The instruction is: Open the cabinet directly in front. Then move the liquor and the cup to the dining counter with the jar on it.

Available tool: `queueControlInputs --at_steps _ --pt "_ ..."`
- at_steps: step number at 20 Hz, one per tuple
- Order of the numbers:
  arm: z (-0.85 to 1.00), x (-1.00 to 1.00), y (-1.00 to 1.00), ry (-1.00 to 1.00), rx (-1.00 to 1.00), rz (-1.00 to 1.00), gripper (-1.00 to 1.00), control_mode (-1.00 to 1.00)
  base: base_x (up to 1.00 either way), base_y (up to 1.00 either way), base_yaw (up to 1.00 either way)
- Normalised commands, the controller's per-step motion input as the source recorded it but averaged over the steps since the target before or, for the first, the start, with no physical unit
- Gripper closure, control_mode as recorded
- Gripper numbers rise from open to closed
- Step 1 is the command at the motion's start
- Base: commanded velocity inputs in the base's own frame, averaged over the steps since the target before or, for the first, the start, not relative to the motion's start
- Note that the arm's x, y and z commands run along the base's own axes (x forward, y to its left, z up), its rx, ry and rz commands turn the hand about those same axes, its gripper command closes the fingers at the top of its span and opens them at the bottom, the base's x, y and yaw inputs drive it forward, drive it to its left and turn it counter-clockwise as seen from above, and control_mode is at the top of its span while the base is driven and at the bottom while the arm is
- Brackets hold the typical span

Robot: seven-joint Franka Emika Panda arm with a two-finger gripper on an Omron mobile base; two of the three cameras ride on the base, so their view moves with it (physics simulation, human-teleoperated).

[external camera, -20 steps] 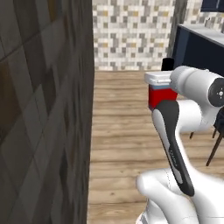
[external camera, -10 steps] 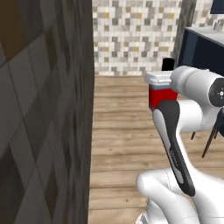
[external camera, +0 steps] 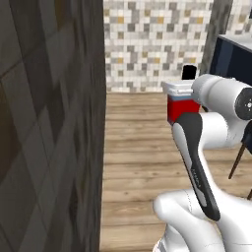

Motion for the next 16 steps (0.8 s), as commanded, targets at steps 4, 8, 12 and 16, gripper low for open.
queueControlInputs --at_steps 4,8,12,16 --pt "0.0 0.0 0.0 0.0 0.0 0.0 1.0 1.0 1.0 0.04 0.0" --pt "0.0 0.0 0.0 0.0 0.0 0.0 1.0 1.0 1.0 0.05 0.0" --pt "0.0 0.0 0.0 0.0 0.0 0.0 1.0 1.0 1.0 0.04 -0.01" --pt "0.0 0.0 0.0 0.0 0.0 0.0 1.0 1.0 1.0 0.04 -0.06"
